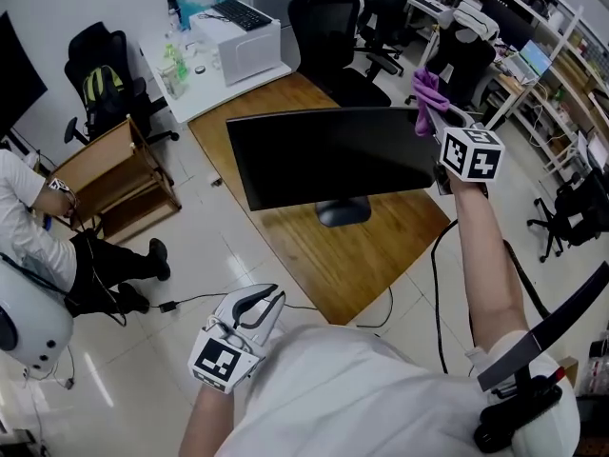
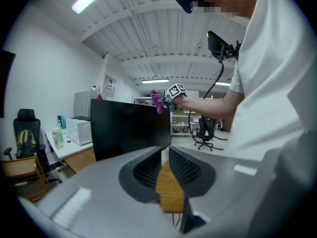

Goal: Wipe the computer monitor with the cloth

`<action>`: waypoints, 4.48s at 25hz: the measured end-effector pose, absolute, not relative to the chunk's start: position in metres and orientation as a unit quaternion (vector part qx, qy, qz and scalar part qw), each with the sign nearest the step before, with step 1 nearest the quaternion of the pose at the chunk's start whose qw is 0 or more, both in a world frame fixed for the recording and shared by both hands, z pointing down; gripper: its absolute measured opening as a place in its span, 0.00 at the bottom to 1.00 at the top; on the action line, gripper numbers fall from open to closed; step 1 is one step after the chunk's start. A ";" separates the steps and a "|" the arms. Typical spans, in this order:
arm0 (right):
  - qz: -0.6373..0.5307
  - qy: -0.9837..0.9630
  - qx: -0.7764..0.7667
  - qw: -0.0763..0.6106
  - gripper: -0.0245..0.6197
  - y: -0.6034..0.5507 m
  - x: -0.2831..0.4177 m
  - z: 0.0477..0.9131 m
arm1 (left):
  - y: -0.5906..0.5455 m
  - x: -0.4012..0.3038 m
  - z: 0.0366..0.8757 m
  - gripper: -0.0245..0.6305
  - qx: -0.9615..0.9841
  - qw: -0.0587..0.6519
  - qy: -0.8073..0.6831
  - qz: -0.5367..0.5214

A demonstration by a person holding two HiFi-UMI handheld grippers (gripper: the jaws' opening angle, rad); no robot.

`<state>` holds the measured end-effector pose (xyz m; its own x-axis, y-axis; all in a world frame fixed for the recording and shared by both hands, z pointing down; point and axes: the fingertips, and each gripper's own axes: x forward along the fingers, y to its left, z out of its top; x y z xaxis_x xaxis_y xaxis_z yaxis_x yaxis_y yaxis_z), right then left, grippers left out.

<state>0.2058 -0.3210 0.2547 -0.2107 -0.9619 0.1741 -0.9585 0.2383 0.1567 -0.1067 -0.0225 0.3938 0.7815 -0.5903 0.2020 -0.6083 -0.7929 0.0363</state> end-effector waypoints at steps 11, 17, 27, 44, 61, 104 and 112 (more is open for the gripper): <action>-0.008 -0.795 0.596 0.111 0.11 -0.319 0.145 0.249 | -0.016 -0.136 0.394 0.15 0.941 0.052 -0.324 0.085; -0.010 -0.809 0.578 0.106 0.11 -0.314 0.108 0.250 | -0.008 -0.153 0.395 0.15 0.938 0.048 -0.332 0.084; -0.020 -0.833 0.544 0.102 0.11 -0.310 0.041 0.246 | 0.003 -0.186 0.396 0.15 0.929 0.048 -0.358 0.078; -0.030 -0.872 0.478 0.102 0.11 -0.305 -0.064 0.245 | 0.029 -0.231 0.395 0.14 0.907 0.057 -0.410 0.075; -0.036 -0.904 0.415 0.101 0.11 -0.303 -0.151 0.251 | 0.039 -0.260 0.398 0.14 0.884 0.068 -0.456 0.071; -0.016 -0.896 0.410 0.172 0.11 -0.269 -0.184 0.453 | 0.037 -0.277 0.404 0.14 0.878 0.102 -0.451 0.121; 0.017 -0.891 0.403 0.206 0.11 -0.264 -0.184 0.527 | 0.030 -0.275 0.406 0.15 0.880 0.119 -0.441 0.131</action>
<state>-0.1842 -0.2642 0.5272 -0.5900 -0.7122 0.3804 -0.7259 0.6741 0.1362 -0.2746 0.0301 0.4062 0.5769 -0.7451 0.3345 -0.8072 -0.5827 0.0941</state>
